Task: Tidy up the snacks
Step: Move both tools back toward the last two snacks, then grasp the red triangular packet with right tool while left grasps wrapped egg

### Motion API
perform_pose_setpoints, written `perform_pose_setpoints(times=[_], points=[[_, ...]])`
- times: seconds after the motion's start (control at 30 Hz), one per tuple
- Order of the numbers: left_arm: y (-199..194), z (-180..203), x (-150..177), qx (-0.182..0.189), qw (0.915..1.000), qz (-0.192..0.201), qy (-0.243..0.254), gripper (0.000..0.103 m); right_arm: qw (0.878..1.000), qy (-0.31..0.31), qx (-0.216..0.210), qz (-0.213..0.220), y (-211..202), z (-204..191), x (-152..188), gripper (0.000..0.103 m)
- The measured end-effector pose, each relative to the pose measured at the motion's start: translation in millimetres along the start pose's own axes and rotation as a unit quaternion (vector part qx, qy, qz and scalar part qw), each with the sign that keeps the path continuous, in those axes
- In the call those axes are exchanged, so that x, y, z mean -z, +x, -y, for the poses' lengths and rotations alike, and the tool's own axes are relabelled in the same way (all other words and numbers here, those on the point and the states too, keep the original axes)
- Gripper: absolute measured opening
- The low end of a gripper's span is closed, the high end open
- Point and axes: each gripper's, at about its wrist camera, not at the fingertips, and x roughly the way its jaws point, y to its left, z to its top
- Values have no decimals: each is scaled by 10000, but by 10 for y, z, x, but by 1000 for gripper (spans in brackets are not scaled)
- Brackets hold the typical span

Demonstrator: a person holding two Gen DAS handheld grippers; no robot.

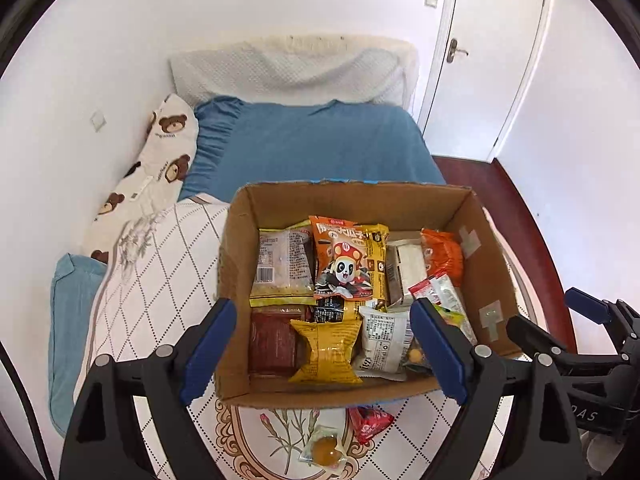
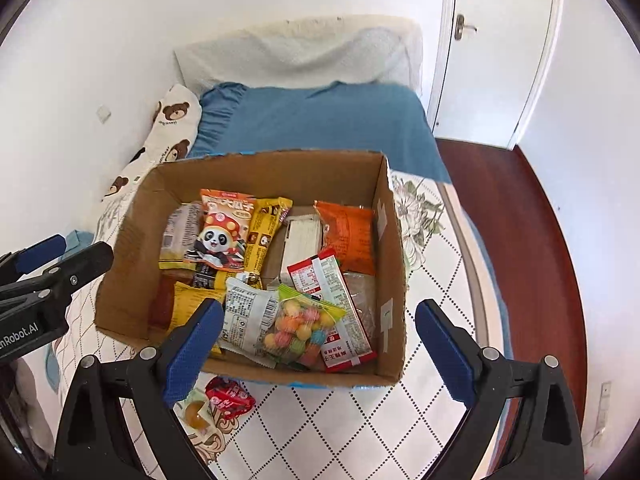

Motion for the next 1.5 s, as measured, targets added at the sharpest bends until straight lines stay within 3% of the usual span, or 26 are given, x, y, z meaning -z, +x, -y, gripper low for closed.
perform_pose_setpoints(times=[0.3, 0.53, 0.57, 0.6, 0.67, 0.87, 1.07, 1.17, 1.27, 1.47, 1.5], points=[[-636, 17, 201, 36, 9983, 582, 21, 89, 9981, 82, -135, 601, -635, -110, 185, 99], [-746, -139, 420, -20, 9984, 549, -132, 89, 9966, 250, -472, 633, -775, -138, 433, 98], [-706, -194, 484, -81, 9987, 463, -181, 89, 9968, 237, -535, 549, -730, -155, 491, 87], [-663, -239, 551, -142, 9989, 381, -240, 89, 9969, 233, -658, 376, -639, -176, 568, 64], [-533, -357, 707, -274, 9988, 189, -371, 89, 9963, 239, -826, -43, -422, -228, 706, 54], [84, -649, 1427, -693, 9915, -913, -618, 89, 9863, 491, -1348, -809, 340, -424, 1164, 57], [514, -805, 1905, -961, 9784, -1696, -685, 89, 9844, 253, -1268, -1197, 998, -759, 1346, 59], [637, -812, 2019, -837, 9756, -1911, -679, 89, 9854, -71, -1143, -1262, 1229, -965, 1396, 59], [728, -770, 2031, -649, 9763, -1978, -595, 89, 9868, -467, -884, -1277, 1383, -1120, 1453, 47], [916, -474, 1886, -115, 9798, -1994, -82, 89, 9887, -538, -769, -1169, 1165, -973, 1531, 44], [949, -405, 1852, -10, 9802, -1982, 15, 84, 9892, -501, -735, -1164, 1100, -917, 1561, 44]])
